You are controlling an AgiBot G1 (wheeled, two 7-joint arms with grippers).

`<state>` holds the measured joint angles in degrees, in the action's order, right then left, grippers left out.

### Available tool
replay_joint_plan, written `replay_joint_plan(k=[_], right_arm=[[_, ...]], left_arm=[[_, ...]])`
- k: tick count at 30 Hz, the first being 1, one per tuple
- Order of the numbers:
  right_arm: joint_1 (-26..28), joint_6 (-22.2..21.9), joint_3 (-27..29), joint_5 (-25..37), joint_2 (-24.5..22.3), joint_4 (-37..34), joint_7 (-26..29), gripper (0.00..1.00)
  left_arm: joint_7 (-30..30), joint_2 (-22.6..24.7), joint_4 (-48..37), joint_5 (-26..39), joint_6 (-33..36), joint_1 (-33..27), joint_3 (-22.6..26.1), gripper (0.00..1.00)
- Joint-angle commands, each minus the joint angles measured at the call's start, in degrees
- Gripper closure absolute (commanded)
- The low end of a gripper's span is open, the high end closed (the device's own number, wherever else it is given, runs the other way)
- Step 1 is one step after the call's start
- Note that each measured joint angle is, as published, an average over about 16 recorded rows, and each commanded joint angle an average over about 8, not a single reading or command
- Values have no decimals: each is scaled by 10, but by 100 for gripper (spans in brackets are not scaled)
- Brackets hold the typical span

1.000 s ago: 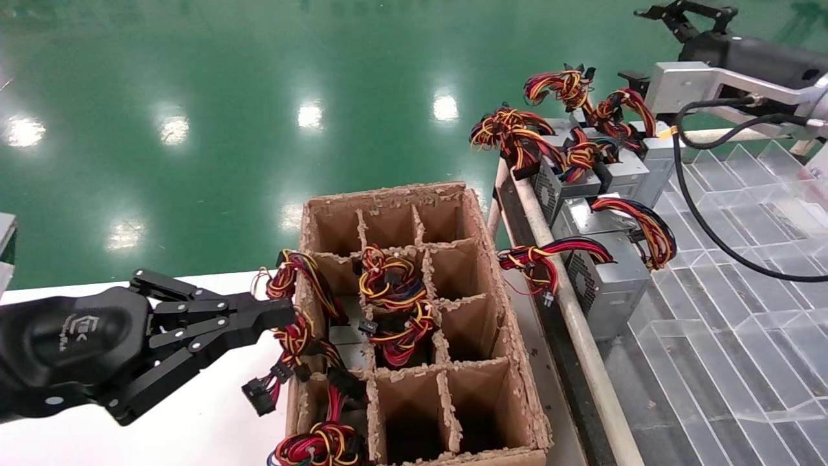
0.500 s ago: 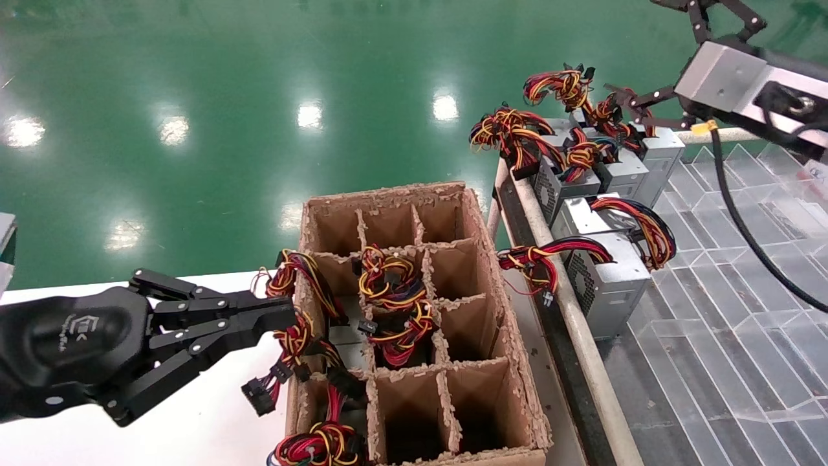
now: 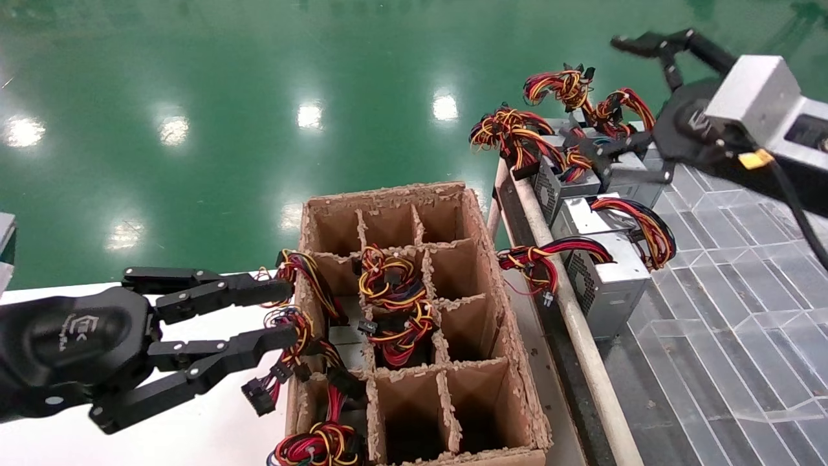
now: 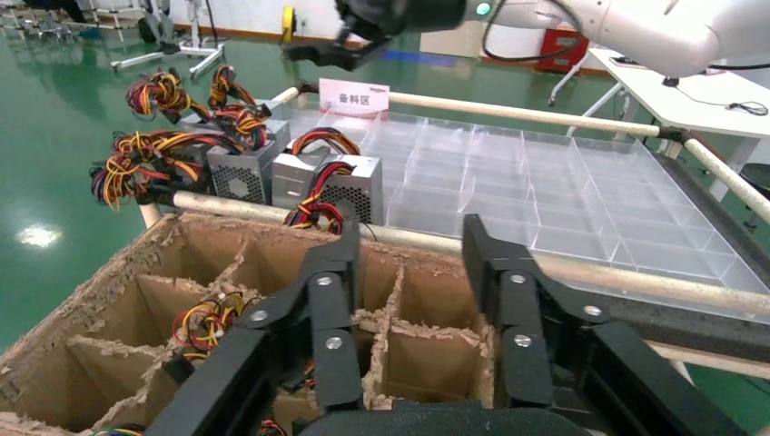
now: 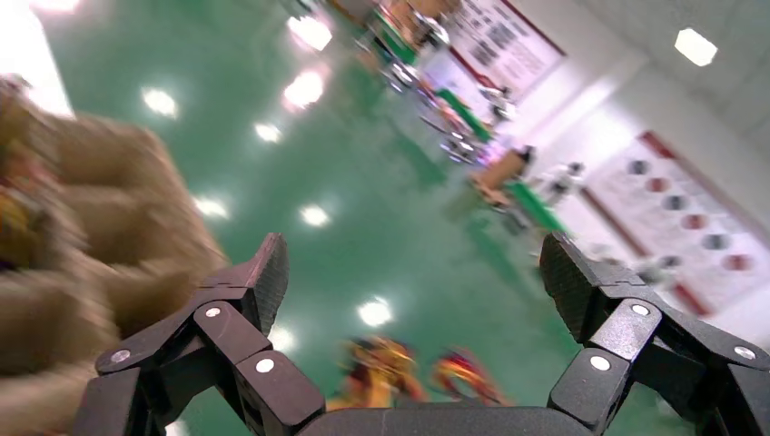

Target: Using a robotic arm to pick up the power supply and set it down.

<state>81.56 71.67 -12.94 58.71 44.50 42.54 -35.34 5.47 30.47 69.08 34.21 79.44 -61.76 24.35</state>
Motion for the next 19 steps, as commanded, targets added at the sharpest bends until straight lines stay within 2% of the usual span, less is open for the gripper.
replay_joint_plan(k=[1,16,19], right_arm=[[-17,12,-3,-15,-8,27,40,0],[-137,96,-21,-116,-65,213,316,0],[-149,105,-23,-126,-71,232,344,0]], left_arm=[[0,0,0,0,0,0,0,0],[0,0,0,0,0,0,0,0],[0,0,0,0,0,0,0,0]])
